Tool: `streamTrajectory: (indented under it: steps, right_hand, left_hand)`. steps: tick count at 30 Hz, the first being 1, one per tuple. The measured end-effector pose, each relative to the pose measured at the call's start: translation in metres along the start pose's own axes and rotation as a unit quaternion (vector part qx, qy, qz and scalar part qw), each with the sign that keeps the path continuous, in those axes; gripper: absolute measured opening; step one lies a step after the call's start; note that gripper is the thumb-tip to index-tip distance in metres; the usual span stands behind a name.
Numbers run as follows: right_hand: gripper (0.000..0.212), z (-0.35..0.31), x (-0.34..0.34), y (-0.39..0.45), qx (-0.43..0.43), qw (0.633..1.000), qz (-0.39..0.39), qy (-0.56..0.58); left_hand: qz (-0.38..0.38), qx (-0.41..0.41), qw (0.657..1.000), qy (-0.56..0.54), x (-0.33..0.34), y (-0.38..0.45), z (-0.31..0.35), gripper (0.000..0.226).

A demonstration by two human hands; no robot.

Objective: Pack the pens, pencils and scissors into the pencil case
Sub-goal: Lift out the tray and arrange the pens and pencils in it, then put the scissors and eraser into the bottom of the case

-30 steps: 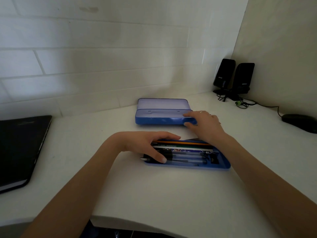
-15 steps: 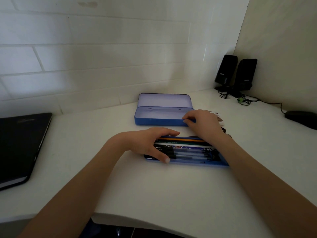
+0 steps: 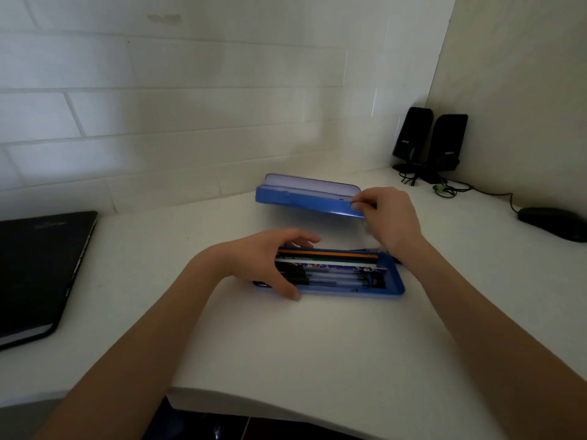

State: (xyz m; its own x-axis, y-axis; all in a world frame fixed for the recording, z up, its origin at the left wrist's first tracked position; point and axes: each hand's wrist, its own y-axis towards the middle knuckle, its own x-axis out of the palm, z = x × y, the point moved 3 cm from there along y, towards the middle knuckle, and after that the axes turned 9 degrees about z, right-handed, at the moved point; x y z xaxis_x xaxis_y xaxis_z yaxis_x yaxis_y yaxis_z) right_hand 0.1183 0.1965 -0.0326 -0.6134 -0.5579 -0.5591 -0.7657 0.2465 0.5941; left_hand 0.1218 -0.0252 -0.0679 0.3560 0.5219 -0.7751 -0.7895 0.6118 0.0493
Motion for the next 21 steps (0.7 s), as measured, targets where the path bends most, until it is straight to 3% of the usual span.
streamTrajectory:
  steps: [7,13,19,21]
  right_hand:
    - [0.014,-0.010,-0.043,-0.003,-0.013,0.996,0.070,0.054]
    - [0.014,-0.015,-0.070,-0.038,-0.044,0.995,0.076,0.055]
    - [0.016,-0.015,-0.073,-0.086,-0.066,0.996,0.035,0.049]
    - [0.016,-0.017,-0.072,-0.101,-0.109,0.993,0.027,0.027]
  left_hand:
    - [0.049,-0.032,0.998,-0.023,-0.009,0.000,-0.013,0.080]
    - [0.118,-0.063,0.991,-0.033,-0.019,-0.002,-0.031,0.083]
    - [0.214,-0.058,0.974,-0.055,-0.032,-0.008,-0.047,0.060]
    - [0.244,-0.035,0.968,-0.045,-0.035,-0.005,-0.050,0.037]
